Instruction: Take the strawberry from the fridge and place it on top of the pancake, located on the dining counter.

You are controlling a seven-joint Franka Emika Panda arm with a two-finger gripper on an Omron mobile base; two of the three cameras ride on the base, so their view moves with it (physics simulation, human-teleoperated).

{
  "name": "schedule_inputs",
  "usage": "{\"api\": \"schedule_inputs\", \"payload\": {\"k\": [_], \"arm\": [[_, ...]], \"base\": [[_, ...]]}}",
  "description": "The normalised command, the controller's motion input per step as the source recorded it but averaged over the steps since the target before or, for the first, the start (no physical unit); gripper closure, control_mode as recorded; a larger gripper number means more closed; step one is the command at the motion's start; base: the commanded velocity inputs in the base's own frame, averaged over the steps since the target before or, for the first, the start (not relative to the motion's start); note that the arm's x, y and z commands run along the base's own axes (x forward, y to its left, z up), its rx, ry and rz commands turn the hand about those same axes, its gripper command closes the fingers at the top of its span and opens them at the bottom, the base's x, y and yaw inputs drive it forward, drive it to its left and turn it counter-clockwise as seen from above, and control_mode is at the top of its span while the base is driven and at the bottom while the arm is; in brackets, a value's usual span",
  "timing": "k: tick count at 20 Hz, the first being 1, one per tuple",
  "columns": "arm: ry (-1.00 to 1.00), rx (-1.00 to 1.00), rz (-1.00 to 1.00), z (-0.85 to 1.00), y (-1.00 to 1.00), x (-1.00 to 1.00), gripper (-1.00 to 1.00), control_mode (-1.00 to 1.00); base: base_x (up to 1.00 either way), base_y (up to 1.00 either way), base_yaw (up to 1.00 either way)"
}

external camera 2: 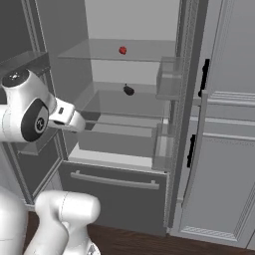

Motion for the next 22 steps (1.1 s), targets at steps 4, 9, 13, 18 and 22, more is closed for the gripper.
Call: {"api": "schedule_inputs", "payload": {"k": [4,9,13,18,22], "arm": [[0.01,0.00,0.10,0.44,-0.29,-0.26,-1.00,-1.00],[-0.17,0.07,0.23,0.17,0.00,-0.51,-1.00,-1.00],[-0.17,0.04,0.16,0.16,0.00,-0.61,-1.00,-1.00],[-0.09,0.00,0.07,0.12,0.00,-0.62,-1.00,-1.00],[0.02,-0.01,-0.03,0.38,0.00,-0.13,-1.00,1.00]], "base": [[0.00,0.00,0.00],[0.00,0.00,0.00],[0.00,0.00,0.00],[0.00,0.00,0.00],[0.00,0.00,-0.02]]}}
